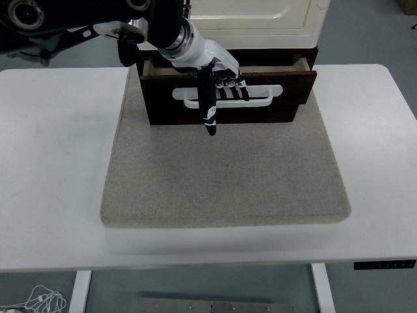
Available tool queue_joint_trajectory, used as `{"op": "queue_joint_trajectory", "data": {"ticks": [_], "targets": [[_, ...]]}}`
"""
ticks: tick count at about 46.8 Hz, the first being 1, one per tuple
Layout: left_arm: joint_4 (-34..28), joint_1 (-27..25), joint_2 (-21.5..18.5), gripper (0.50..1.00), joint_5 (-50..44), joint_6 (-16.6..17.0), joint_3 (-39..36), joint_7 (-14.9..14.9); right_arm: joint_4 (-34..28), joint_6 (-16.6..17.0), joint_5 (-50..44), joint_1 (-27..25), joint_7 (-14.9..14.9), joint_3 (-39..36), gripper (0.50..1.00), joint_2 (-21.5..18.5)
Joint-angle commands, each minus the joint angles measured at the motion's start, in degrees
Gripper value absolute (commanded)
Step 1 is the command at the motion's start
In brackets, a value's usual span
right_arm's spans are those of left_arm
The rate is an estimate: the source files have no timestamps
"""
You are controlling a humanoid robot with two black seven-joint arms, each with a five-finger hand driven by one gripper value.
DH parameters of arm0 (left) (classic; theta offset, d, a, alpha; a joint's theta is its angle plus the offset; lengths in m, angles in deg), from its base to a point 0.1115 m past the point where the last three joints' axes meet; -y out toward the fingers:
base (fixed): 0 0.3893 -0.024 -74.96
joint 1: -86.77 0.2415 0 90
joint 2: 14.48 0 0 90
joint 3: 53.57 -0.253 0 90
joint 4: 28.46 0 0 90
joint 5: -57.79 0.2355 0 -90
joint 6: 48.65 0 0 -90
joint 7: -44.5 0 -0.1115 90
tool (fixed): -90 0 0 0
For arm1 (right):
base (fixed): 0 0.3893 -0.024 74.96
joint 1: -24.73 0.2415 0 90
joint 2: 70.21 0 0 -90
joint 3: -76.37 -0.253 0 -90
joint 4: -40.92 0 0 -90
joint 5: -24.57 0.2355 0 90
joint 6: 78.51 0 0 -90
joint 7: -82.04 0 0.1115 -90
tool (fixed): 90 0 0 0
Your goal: Open the drawer under the combination cabinet
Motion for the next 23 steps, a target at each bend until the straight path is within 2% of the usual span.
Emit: {"op": "queue_joint_trajectory", "data": {"ticks": [1,23], "targets": [[-0.35,-0.03,-0.60,1.000,0.09,-0.81,0.43,0.01,0.00,0.00,0.01,0.00,-0.01,0.00,0.926,0.00],[-2.99,-0.03,-2.01,1.000,-0.08,-3.18,1.40,0.01,0.00,0.00,0.01,0.00,-0.01,0.00,0.926,0.00]]}}
